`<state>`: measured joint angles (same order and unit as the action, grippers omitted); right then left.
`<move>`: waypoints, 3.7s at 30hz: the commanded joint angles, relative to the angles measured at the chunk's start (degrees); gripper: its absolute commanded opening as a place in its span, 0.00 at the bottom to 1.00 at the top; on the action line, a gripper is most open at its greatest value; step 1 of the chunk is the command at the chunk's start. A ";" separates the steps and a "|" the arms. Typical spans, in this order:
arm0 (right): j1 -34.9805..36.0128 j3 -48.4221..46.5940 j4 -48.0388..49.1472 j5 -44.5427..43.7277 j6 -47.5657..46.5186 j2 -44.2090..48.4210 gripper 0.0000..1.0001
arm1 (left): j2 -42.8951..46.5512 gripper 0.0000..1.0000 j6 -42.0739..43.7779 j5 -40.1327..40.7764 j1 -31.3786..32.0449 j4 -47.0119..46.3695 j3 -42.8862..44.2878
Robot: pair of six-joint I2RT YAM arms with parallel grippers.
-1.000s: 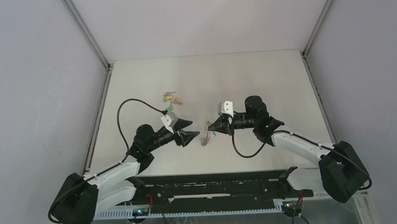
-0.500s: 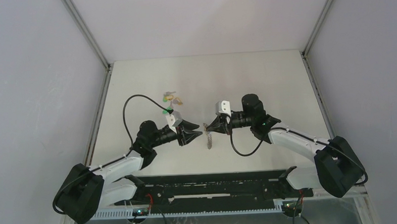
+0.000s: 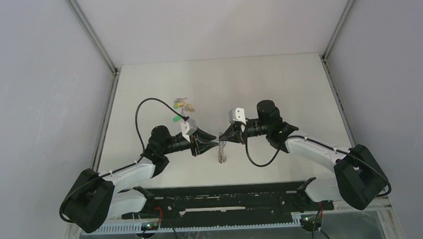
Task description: Put the keys on the keyring
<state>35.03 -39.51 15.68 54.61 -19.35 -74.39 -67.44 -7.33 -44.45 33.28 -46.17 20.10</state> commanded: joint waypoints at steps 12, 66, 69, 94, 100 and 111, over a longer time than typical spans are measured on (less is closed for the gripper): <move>0.68 -3.38 1.36 3.09 -1.93 -0.06 0.00 | -1.43 0.26 1.10 -4.68 0.30 -2.00 4.80; -2.15 6.01 17.26 7.99 -0.11 3.66 0.33 | -6.10 0.00 27.57 24.34 16.86 88.22 50.23; -1.90 6.00 17.59 9.05 -0.08 3.00 0.32 | -5.42 0.00 28.10 24.03 16.91 87.41 49.86; -0.22 5.58 19.03 11.40 0.42 -1.37 0.18 | -4.06 0.00 28.61 23.12 17.26 84.64 49.83; -0.20 5.58 19.23 11.45 0.70 -1.59 0.15 | -3.25 0.00 28.47 22.94 17.24 83.46 48.98; -0.38 5.53 19.61 11.65 1.75 -0.93 0.13 | -3.38 0.00 28.35 22.15 17.30 82.39 48.16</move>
<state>34.54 -33.26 33.30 64.88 -18.81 -75.81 -72.60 20.14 -20.18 50.15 39.92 67.70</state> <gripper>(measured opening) 0.133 0.007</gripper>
